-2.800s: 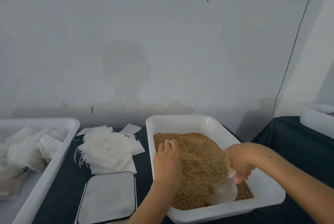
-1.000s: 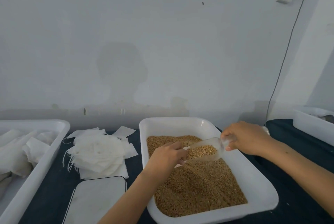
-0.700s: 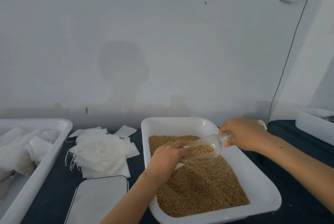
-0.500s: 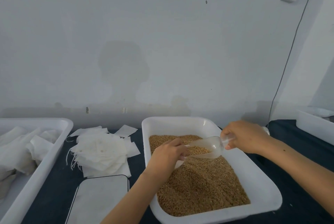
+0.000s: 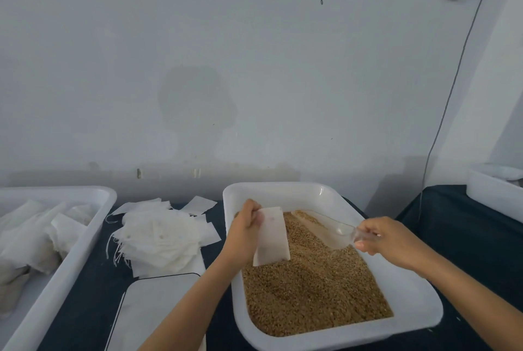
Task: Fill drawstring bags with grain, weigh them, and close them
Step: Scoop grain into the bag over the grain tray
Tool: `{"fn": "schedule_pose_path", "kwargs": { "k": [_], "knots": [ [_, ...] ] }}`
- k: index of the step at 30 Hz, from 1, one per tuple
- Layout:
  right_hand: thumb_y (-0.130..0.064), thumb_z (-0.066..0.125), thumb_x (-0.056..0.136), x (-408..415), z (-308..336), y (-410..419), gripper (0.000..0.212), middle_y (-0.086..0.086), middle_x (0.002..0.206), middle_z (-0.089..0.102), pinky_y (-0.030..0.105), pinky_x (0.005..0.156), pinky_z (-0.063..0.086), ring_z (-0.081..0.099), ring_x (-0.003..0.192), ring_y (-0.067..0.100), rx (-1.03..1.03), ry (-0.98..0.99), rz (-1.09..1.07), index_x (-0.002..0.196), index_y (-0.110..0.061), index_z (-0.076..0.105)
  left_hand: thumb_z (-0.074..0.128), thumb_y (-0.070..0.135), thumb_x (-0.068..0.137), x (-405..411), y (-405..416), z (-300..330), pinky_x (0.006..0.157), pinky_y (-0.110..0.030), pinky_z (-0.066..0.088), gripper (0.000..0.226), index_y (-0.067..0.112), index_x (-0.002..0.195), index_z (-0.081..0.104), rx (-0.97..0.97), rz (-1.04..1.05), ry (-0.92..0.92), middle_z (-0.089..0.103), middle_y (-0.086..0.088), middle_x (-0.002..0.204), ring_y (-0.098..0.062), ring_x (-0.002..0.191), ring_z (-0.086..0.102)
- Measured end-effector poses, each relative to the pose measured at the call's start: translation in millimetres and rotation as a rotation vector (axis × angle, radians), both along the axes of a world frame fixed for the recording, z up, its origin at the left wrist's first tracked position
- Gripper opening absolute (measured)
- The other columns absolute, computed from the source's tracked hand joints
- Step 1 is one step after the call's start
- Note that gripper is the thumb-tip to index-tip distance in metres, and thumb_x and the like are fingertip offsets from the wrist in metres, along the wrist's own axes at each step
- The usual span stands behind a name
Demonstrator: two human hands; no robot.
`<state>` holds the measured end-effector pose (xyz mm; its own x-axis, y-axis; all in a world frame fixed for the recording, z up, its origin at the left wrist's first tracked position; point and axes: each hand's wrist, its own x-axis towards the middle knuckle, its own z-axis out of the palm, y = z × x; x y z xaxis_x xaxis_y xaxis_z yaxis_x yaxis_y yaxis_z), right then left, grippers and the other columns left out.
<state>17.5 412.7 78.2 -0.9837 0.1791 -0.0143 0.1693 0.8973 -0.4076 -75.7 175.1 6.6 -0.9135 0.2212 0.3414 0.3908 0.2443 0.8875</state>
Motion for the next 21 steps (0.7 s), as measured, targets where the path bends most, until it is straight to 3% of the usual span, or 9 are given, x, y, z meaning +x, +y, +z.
{"fn": "schedule_pose_path", "kwargs": {
  "k": [6,9,13,15,18,21],
  "knots": [
    [-0.020,0.057,0.091,-4,-25,-7,0.020,0.001,0.081,0.054,0.026,0.072,0.044,0.051,0.073,0.010,0.058,-0.055,-0.025,0.076,-0.012,0.046,0.034,0.018,0.102,-9,-3,-5,0.058,-0.025,0.026,0.023,0.018,0.081,0.041,0.179,0.000,-0.172,0.036,0.002,0.072,-0.012,0.065,0.030],
    [-0.021,0.057,0.091,-5,-30,-10,0.022,-0.003,0.078,0.053,0.021,0.067,0.041,0.048,0.069,0.008,0.076,-0.052,-0.019,0.074,-0.015,0.045,0.036,0.017,0.102,-9,-3,-6,0.056,-0.023,0.028,0.023,0.020,0.080,0.043,0.178,-0.006,-0.166,0.038,0.004,0.072,-0.010,0.064,0.032],
    [-0.021,0.059,0.089,-3,-15,-3,0.022,-0.006,0.079,0.054,0.023,0.068,0.041,0.050,0.070,0.007,0.113,-0.008,0.018,0.071,-0.019,0.046,0.041,0.014,0.099,-3,0,-5,0.054,-0.012,0.038,0.020,0.023,0.083,0.047,-0.069,-0.080,-0.005,0.052,0.005,0.083,-0.007,0.069,0.045],
    [-0.024,0.061,0.089,-1,-1,1,0.011,-0.008,0.086,0.059,0.027,0.074,0.043,0.056,0.079,0.007,0.152,0.018,0.032,0.080,-0.023,0.055,0.047,0.011,0.097,-1,4,-6,0.060,-0.006,0.036,0.012,0.018,0.089,0.053,-0.260,-0.104,0.194,0.051,0.011,0.084,0.000,0.072,0.046],
    [-0.024,0.061,0.090,-2,16,3,0.006,-0.010,0.090,0.063,0.024,0.073,0.042,0.058,0.085,0.006,0.223,0.020,0.060,0.094,-0.020,0.063,0.051,0.010,0.095,2,11,-12,0.070,-0.018,0.035,0.007,0.012,0.095,0.058,-0.498,-0.179,0.471,0.052,0.006,0.090,-0.009,0.083,0.047],
    [-0.019,0.062,0.089,-5,25,1,0.010,-0.011,0.093,0.062,0.016,0.067,0.038,0.057,0.086,0.004,0.255,-0.008,0.085,0.098,-0.017,0.066,0.053,0.013,0.095,3,14,-16,0.073,-0.022,0.036,0.008,0.015,0.095,0.060,-0.572,-0.207,0.577,0.053,0.002,0.095,-0.012,0.087,0.046]
  ]
}}
